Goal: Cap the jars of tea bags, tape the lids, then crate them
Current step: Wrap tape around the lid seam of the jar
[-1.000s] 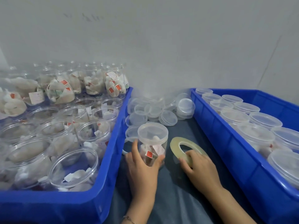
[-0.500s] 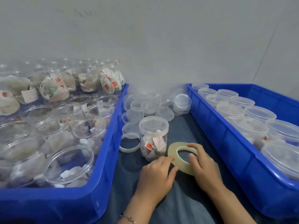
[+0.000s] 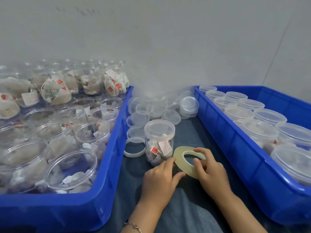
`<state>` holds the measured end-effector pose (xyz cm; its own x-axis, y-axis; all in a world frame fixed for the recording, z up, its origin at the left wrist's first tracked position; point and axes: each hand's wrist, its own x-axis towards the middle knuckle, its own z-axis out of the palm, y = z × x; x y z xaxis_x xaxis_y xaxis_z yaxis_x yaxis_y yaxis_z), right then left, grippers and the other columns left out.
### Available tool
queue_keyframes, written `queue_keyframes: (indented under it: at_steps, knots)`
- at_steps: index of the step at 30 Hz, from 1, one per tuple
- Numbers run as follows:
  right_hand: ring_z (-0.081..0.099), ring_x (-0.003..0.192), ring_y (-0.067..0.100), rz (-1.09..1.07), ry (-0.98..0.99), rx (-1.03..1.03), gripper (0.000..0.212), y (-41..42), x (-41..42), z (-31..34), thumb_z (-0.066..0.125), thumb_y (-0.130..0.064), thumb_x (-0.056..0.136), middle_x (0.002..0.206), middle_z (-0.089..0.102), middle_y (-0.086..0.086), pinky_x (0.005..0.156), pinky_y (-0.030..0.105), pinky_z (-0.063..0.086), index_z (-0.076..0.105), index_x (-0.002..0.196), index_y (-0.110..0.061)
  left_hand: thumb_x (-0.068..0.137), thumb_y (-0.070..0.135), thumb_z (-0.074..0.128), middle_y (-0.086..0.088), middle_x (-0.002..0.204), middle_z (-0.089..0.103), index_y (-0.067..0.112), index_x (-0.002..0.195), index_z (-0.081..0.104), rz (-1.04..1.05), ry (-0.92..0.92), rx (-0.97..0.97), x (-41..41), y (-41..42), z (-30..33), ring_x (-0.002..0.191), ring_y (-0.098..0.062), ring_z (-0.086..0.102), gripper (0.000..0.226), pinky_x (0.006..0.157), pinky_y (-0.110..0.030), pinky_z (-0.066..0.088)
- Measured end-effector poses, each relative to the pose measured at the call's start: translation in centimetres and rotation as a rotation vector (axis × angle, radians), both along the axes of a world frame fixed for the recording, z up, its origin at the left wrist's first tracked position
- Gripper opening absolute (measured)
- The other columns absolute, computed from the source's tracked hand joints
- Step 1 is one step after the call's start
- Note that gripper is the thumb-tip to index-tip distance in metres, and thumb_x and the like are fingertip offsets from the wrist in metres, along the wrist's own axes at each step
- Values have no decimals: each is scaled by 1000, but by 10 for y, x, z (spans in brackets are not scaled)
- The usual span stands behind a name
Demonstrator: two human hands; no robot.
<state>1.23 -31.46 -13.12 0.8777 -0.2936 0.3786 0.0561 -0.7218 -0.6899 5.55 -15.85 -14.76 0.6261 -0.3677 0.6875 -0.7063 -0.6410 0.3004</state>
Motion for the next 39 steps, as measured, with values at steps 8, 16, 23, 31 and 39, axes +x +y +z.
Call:
queue_keyframes:
  at_steps: [8, 16, 23, 31, 39]
  knots:
    - [55, 57, 4, -51, -162, -28, 22, 0, -3, 0, 58, -6, 88, 55, 54, -21, 49, 14, 30, 63, 88, -28, 84, 41, 52, 10, 63, 63, 19, 69, 64, -61, -162, 10, -1, -4, -2, 52, -9, 60, 30, 41, -24, 44]
    - [58, 59, 5, -36, -199, -59, 19, 2, -1, -3, 63, -4, 85, 69, 62, -21, 50, 24, 44, 69, 83, -23, 93, 33, 58, 18, 83, 67, 32, 87, 72, -312, 777, -252, 11, 7, 7, 83, -2, 59, 15, 80, -29, 47]
    - [59, 61, 8, -61, -163, -45, 13, 7, 0, 0, 62, -7, 86, 70, 62, -19, 57, 35, 49, 71, 83, -16, 90, 11, 62, 15, 91, 73, 34, 97, 70, -489, 984, -380, 16, 8, 6, 89, 2, 64, 25, 81, -14, 46]
    - [57, 55, 10, -86, -218, -77, 15, 9, -2, 2, 65, -1, 83, 67, 60, -19, 50, 32, 45, 71, 78, -12, 88, 10, 65, 9, 84, 74, 26, 88, 74, -395, 1002, -441, 17, 2, 7, 81, -1, 66, 18, 77, -13, 48]
    - [56, 53, 14, -116, -254, -59, 17, 10, 0, 0, 63, 2, 82, 65, 63, -10, 49, 36, 45, 70, 75, -12, 91, 14, 61, 12, 72, 70, 18, 87, 74, -319, 1096, -508, 15, -5, 20, 68, 8, 59, 15, 64, -5, 43]
